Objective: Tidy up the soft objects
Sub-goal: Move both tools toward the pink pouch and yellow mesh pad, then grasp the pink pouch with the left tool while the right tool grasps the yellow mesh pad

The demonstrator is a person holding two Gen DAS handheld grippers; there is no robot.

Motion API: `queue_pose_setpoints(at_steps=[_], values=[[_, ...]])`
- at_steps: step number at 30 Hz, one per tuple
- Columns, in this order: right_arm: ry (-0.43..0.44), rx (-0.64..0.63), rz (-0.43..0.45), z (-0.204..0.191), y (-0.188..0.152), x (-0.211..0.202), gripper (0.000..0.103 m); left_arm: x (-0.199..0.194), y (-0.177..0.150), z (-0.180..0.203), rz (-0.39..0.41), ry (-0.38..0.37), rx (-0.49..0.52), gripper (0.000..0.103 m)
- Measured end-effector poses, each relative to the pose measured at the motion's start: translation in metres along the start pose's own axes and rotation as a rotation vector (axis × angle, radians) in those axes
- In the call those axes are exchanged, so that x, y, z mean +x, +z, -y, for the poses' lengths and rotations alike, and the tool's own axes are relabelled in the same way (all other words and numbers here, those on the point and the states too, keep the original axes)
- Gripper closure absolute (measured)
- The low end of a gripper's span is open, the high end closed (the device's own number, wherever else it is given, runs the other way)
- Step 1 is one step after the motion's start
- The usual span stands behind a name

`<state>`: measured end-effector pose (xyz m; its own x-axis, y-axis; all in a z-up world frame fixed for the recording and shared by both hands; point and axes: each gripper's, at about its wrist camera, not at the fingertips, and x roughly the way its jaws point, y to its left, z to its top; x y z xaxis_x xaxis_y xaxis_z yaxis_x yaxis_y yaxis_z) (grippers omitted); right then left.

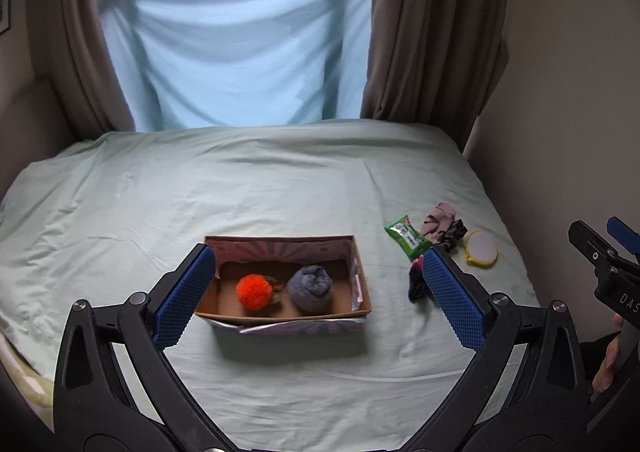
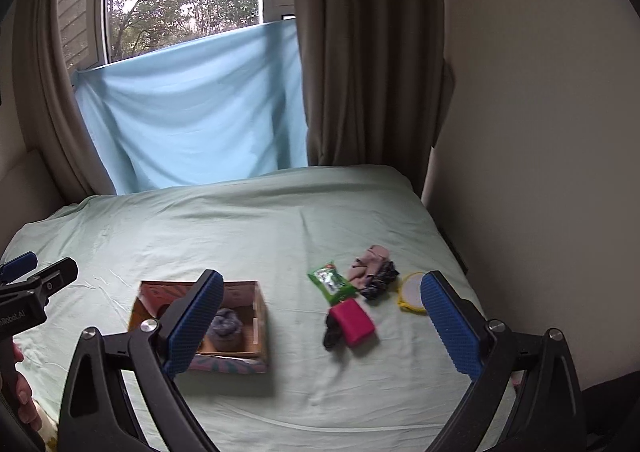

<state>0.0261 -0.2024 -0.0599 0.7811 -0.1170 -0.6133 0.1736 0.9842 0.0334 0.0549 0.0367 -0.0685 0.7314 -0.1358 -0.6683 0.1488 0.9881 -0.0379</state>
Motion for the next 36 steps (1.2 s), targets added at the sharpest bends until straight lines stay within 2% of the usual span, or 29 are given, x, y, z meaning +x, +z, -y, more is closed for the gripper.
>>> queue_pose_setpoints(at_steps=[6, 13, 18, 23, 28, 33, 36], values=[[-0.002, -0.025, -0.024, 0.071, 0.002, 0.025, 0.005, 0.036, -0.007, 0.088, -0.061, -0.024, 0.005, 0.0], [0.007, -0.049, -0.081, 0.136, -0.003, 0.076, 0.005, 0.095, -0.031, 0.16, -0.191, -0.078, -0.052, 0.0], [0.002, -0.042, -0.123, 0.174, -0.005, 0.116, 0.005, 0.144, -0.053, 0.192, -0.296, -0.116, -0.101, 0.0], [-0.005, -0.028, -0.165, 0.199, -0.012, 0.163, 0.005, 0.199, -0.075, 0.219, -0.384, -0.11, -0.106, 0.0], [-0.011, -0.014, -0.207, 0.213, -0.022, 0.212, 0.005, 0.258, -0.095, 0.236, -0.428, -0.107, -0.17, 0.0], [0.004, -0.007, -0.268, 0.223, -0.038, 0.274, 0.005, 0.321, -0.112, 0.254, -0.449, -0.061, -0.217, 0.0], [0.017, -0.021, -0.302, 0.226, -0.049, 0.306, 0.005, 0.358, -0.123, 0.262, -0.489, -0.036, -0.24, 0.001]])
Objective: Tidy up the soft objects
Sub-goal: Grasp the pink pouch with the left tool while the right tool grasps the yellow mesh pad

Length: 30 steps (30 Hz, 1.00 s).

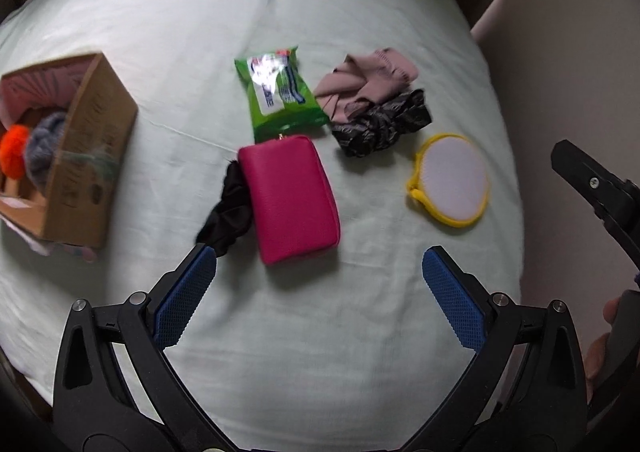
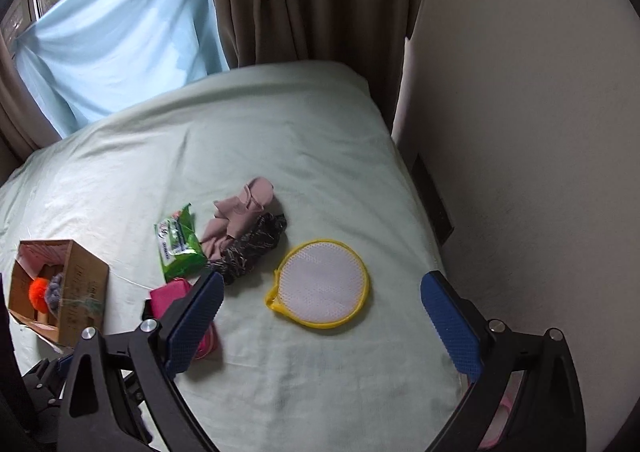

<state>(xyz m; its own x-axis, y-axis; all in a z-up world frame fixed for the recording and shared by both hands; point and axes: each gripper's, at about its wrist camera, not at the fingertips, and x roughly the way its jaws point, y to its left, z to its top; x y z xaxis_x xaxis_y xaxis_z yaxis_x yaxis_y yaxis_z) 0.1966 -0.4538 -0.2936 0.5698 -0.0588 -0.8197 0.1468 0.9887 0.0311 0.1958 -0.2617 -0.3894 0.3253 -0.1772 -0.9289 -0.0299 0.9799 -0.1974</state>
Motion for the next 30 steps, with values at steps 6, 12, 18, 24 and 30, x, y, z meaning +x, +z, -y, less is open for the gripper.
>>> queue_pose_setpoints(at_steps=[6, 12, 18, 24, 30], values=[[0.005, -0.052, -0.06, 0.0, 0.001, 0.052, 0.005, 0.059, 0.006, -0.006, -0.093, 0.018, -0.09, 0.001], [0.008, -0.053, -0.13, 0.0, 0.001, 0.1, 0.005, 0.092, 0.017, -0.007, -0.127, 0.041, -0.103, 0.002], [0.008, -0.036, -0.222, 0.003, -0.01, 0.153, 0.005, 0.114, 0.025, -0.003, -0.142, 0.076, -0.092, 0.007], [0.006, -0.022, -0.256, 0.004, -0.021, 0.179, 0.005, 0.127, 0.027, -0.008, -0.141, 0.096, -0.087, 0.018], [0.037, 0.001, -0.265, 0.005, -0.028, 0.192, 0.005, 0.127, 0.025, -0.007, -0.12, 0.109, -0.061, 0.028]])
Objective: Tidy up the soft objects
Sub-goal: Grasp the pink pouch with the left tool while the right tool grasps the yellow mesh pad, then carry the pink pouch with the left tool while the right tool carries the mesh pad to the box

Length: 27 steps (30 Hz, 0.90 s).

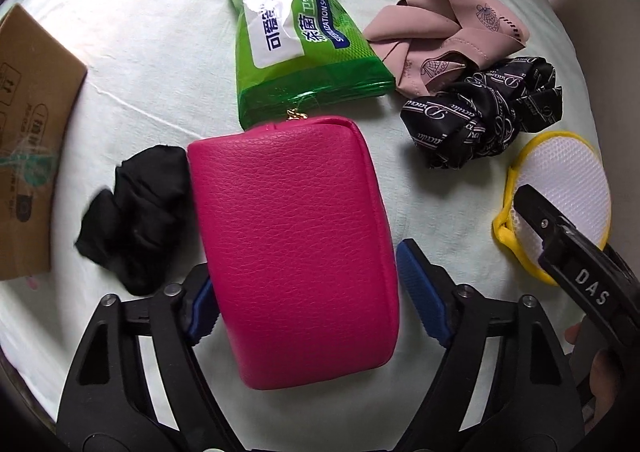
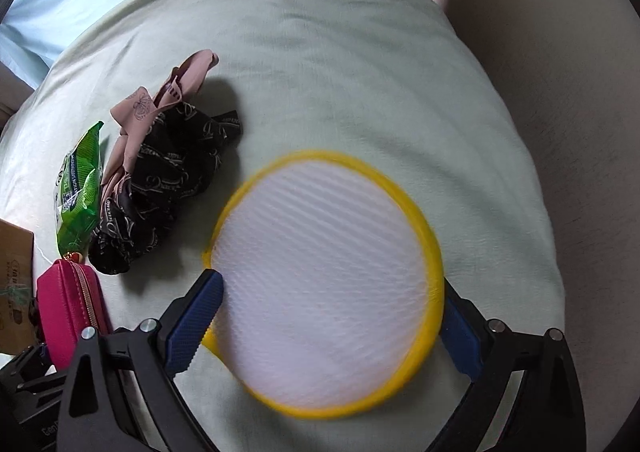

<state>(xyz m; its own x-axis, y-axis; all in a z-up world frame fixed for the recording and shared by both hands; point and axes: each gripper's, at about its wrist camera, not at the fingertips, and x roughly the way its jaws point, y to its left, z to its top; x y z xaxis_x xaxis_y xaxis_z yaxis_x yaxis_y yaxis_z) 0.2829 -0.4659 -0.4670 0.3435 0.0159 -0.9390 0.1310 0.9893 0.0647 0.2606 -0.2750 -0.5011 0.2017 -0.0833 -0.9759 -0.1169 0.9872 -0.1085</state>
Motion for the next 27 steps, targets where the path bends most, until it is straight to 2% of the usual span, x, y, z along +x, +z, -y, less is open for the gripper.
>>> queue_pose_setpoints(at_steps=[3, 5, 6, 8, 9, 10, 13, 19, 21, 27], values=[[-0.019, -0.034, 0.008, -0.008, -0.001, 0.001, 0.011, -0.005, 0.004, -0.006, 0.013, -0.002, 0.013, 0.038], [-0.013, -0.06, 0.022, -0.015, -0.003, -0.003, 0.032, -0.008, 0.006, -0.005, 0.021, -0.005, 0.031, 0.042], [-0.006, -0.077, 0.029, -0.019, -0.004, -0.006, 0.038, -0.009, 0.007, -0.004, 0.025, -0.006, 0.04, 0.045], [0.002, -0.108, 0.039, -0.027, -0.006, -0.011, 0.056, -0.012, 0.007, -0.002, 0.029, -0.009, 0.053, 0.049], [0.01, -0.118, 0.042, -0.031, -0.007, -0.014, 0.061, -0.014, 0.008, -0.002, 0.031, -0.013, 0.058, 0.052], [0.016, -0.123, 0.042, -0.034, -0.008, -0.015, 0.071, -0.016, 0.008, -0.002, 0.034, -0.017, 0.061, 0.054], [0.053, -0.109, 0.033, -0.04, -0.013, -0.021, 0.085, -0.025, 0.01, -0.004, 0.042, -0.028, 0.072, 0.058], [0.081, -0.096, 0.055, -0.047, -0.025, -0.039, 0.088, -0.049, 0.018, -0.003, 0.071, -0.041, 0.081, 0.06], [0.082, -0.089, 0.071, -0.044, -0.023, -0.057, 0.088, -0.06, 0.019, -0.003, 0.088, -0.045, 0.085, 0.061], [0.09, -0.053, 0.125, -0.035, -0.027, -0.101, 0.088, -0.116, 0.019, -0.005, 0.157, -0.069, 0.096, 0.061]])
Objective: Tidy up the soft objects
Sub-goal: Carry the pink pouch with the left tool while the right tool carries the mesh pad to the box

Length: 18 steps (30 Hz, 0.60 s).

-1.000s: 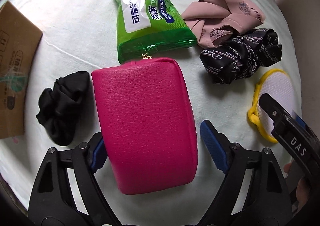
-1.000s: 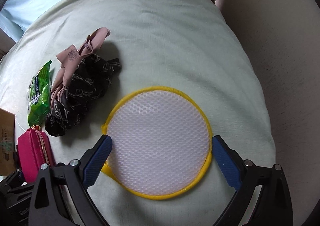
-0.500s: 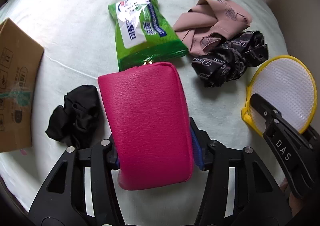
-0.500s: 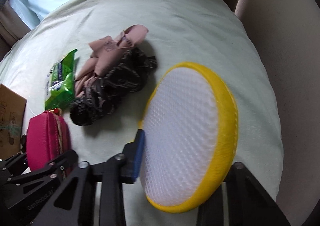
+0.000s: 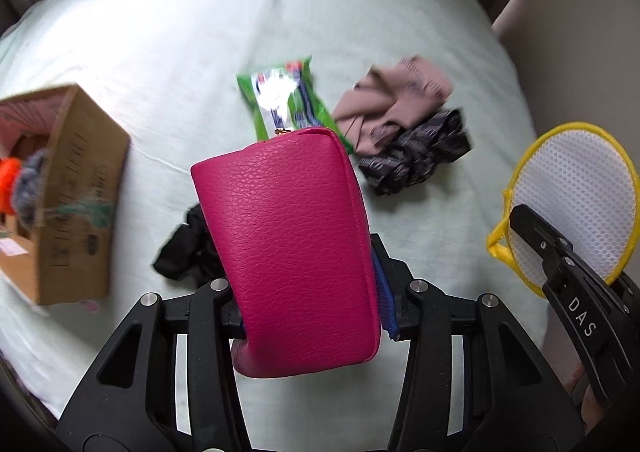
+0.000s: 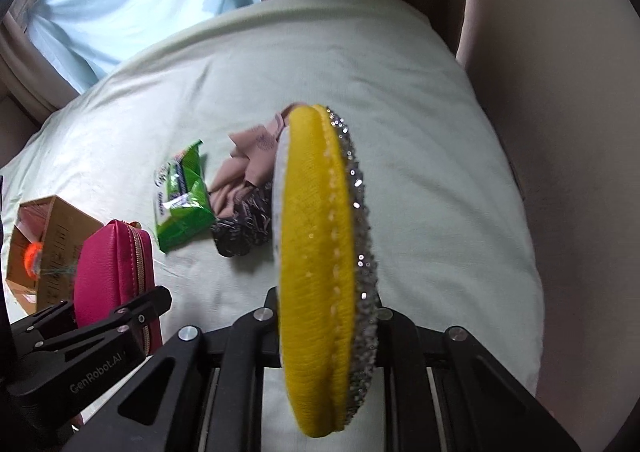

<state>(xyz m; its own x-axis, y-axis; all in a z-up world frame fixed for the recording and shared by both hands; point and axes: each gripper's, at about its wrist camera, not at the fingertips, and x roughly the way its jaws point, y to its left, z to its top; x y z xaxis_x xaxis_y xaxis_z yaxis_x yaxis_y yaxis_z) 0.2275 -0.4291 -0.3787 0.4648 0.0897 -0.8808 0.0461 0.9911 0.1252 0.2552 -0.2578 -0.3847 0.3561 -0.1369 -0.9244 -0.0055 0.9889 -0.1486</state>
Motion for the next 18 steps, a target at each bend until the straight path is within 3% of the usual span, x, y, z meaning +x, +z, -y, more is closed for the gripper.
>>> queue_pose_setpoints(at_steps=[9, 18], values=[[-0.013, 0.025, 0.087, -0.029, 0.007, -0.103, 0.088, -0.127, -0.017, -0.02, 0.15, -0.036, 0.062, 0.061], [0.031, -0.009, 0.158, -0.1, -0.002, -0.203, 0.088, -0.232, -0.014, -0.084, 0.259, -0.044, 0.066, 0.061]])
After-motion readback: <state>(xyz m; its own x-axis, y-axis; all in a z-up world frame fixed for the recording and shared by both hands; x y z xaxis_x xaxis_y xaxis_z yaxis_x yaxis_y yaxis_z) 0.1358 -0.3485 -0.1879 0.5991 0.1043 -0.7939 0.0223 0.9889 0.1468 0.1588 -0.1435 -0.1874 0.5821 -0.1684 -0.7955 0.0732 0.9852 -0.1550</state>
